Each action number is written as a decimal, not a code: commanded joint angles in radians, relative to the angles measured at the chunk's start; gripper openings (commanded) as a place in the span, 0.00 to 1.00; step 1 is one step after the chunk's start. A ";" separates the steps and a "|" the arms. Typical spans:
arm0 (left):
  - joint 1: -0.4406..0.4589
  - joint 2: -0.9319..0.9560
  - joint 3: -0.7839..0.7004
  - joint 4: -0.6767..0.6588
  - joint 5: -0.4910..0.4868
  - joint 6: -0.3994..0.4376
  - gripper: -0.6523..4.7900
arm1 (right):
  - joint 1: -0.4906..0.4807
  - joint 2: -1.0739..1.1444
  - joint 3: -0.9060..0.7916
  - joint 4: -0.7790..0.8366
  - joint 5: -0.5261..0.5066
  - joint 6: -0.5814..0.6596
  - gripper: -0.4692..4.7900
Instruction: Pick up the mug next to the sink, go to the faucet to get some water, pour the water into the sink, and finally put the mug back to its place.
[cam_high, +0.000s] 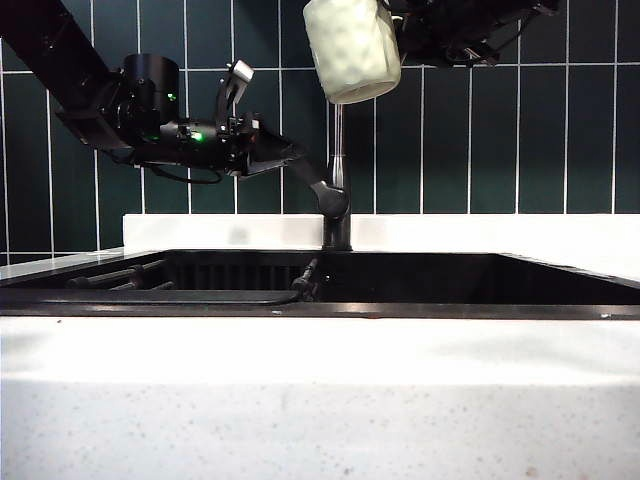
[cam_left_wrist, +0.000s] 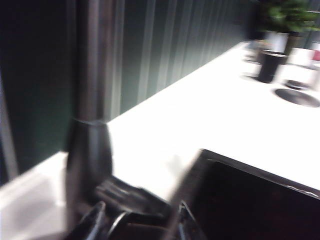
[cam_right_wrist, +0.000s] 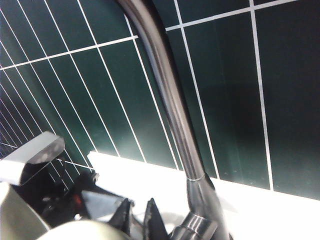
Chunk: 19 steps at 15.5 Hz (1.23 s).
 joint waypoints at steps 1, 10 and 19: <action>-0.011 -0.003 0.004 0.001 0.135 -0.071 0.45 | 0.002 -0.011 0.010 0.054 -0.008 0.018 0.09; -0.012 -0.003 0.005 -0.014 0.095 -0.051 0.45 | 0.002 -0.010 0.010 0.047 -0.056 0.018 0.09; -0.012 -0.003 0.008 -0.024 -0.028 -0.006 0.45 | 0.002 -0.003 0.010 0.047 -0.056 0.010 0.09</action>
